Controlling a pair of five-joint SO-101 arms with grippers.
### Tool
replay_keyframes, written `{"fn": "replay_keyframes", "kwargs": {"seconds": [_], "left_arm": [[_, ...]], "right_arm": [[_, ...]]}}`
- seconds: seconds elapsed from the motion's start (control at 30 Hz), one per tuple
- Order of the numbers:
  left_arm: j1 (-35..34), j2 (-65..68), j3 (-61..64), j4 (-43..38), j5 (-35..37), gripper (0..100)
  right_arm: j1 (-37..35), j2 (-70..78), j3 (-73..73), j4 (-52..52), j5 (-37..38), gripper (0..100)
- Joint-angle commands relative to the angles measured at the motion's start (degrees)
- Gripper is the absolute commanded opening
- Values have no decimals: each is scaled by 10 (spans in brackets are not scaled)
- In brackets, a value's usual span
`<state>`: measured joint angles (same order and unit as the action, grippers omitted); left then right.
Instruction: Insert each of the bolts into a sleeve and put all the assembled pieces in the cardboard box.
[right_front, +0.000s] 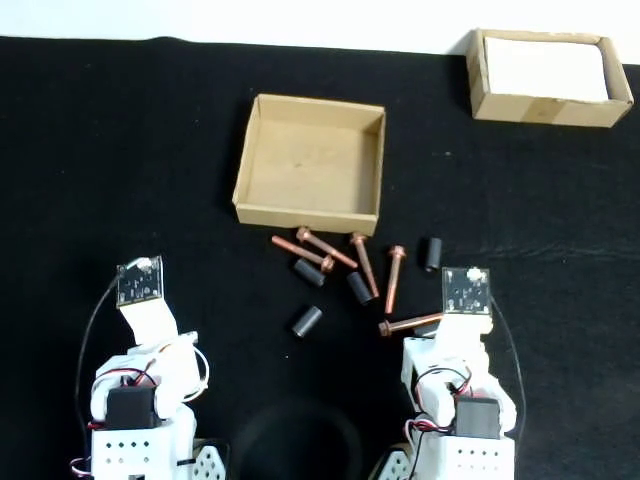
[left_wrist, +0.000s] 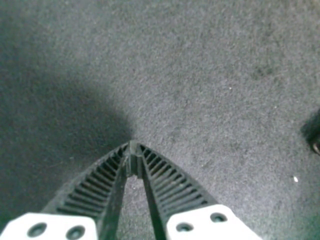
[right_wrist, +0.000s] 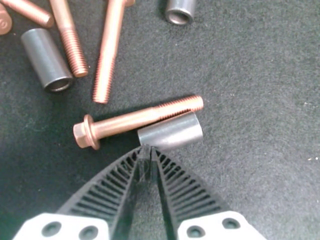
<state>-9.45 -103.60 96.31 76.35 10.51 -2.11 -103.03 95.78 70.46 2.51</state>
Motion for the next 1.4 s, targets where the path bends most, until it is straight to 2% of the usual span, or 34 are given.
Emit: {"fn": "replay_keyframes", "kwargs": {"seconds": [0.0,1.13,1.2,1.3,1.37], "left_arm": [[-5,0,8,-4,4,28],[-5,0,8,-4,4,28],[-5,0,8,-4,4,28],[-5,0,8,-4,4,28],[-5,0,8,-4,4,28]], "right_arm": [[-5,-1,73,-1,-1,7],[-6,-1,73,-1,-1,9],[-19,-1,73,-1,-1,9],[-83,-1,69,-2,0,9],[-86,-2,42,-2,0,9]]}}
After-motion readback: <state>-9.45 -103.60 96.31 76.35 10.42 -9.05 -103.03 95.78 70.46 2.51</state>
